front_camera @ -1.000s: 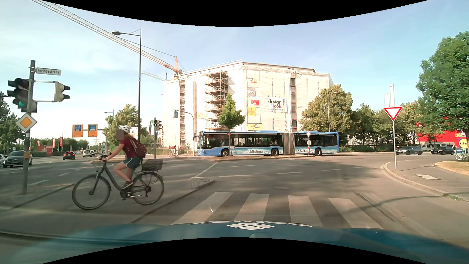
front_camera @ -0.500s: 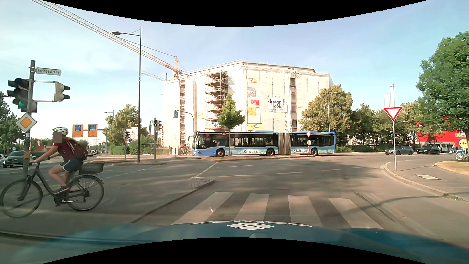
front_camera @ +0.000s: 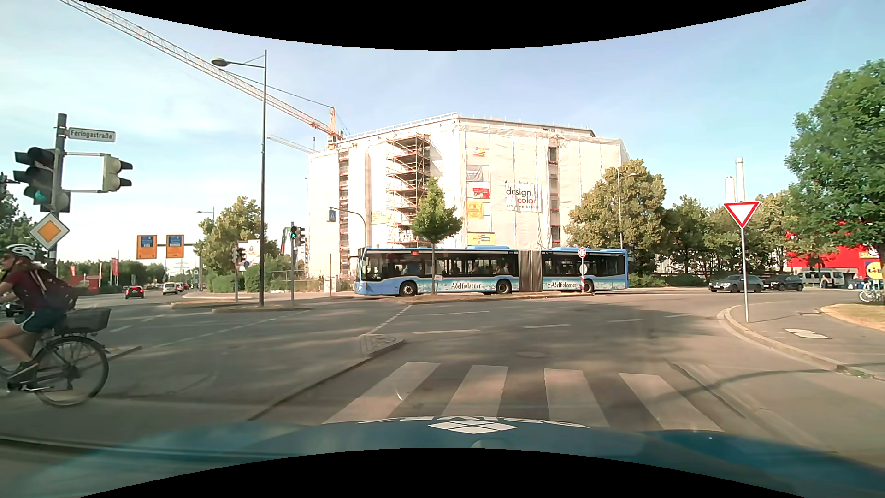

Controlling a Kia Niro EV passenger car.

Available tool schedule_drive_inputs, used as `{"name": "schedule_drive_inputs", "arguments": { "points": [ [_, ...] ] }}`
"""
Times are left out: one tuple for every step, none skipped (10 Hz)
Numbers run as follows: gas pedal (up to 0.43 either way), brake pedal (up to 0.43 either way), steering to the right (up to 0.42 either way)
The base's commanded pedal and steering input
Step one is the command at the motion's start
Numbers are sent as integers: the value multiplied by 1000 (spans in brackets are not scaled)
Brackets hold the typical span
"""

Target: Follow the waypoints while adhering to traffic rules and regulations

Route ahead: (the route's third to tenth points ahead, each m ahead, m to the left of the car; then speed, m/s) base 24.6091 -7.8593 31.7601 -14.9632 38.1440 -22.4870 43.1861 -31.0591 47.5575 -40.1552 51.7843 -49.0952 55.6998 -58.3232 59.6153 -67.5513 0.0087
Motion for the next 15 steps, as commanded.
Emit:
{"name": "schedule_drive_inputs", "arguments": {
  "points": [
    [0, 201, 85],
    [0, 201, 85],
    [0, 201, 86],
    [0, 201, 86],
    [0, 201, 86],
    [0, 201, 87],
    [0, 201, 88],
    [0, 201, 89],
    [0, 201, 89],
    [0, 195, 89],
    [0, 177, 89],
    [0, 146, 89],
    [0, 146, 90],
    [0, 152, 90],
    [0, 165, 91]
  ]
}}
